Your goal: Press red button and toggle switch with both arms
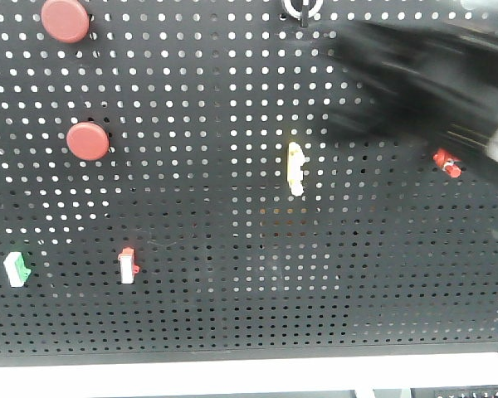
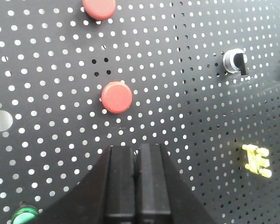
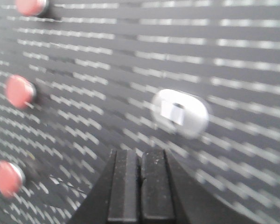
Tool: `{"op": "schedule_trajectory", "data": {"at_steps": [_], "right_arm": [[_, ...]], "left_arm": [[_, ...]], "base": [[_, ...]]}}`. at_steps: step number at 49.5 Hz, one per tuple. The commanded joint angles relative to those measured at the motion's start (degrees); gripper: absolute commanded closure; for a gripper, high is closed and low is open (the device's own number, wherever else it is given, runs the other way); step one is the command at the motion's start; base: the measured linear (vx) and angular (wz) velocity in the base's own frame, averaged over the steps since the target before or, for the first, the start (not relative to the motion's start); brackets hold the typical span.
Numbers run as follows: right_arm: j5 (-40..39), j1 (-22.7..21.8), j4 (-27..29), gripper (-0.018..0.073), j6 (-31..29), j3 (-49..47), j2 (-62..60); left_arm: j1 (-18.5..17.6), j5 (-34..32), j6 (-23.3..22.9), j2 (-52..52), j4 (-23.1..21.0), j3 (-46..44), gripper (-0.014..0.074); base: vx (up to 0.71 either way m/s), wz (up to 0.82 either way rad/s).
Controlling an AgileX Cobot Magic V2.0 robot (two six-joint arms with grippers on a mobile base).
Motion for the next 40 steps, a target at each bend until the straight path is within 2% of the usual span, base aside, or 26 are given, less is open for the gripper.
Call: {"op": "schedule_trajectory", "data": {"at_steps": [1,12,21,29,40], "right_arm": [[-2.6,1.0,0.3,0.0559,-0.4,-5.7,1.9],[-2.6,0.7,0.7,0.0559,0.1,-10.8,6.2],[-0.3,0.6,0.5,0.0559,-0.6,-11.1,6.5],[-1.9,-4.3,0.7,0.0559,0.8,-11.2,6.5],[-1.3,-5.7,0.4,0.0559,2.4,-12.1,6.3]], "left_arm": [[-0.3,-4.8,0.0,0.1,-0.3,-1.3,0.0596],[-0.3,-4.8,0.0,0.1,-0.3,-1.3,0.0596],[-0.3,-4.8,0.0,0.1,-0.3,-1.3,0.0596],[-0.3,-5.0,0.0,0.1,-0.3,-1.3,0.0597],[-0.3,-5.7,0.0,0.1,-0.3,-1.3,0.0597]], "base": [[0.0,0.0],[0.0,0.0],[0.0,0.0],[0.0,0.0],[0.0,0.0]]}}
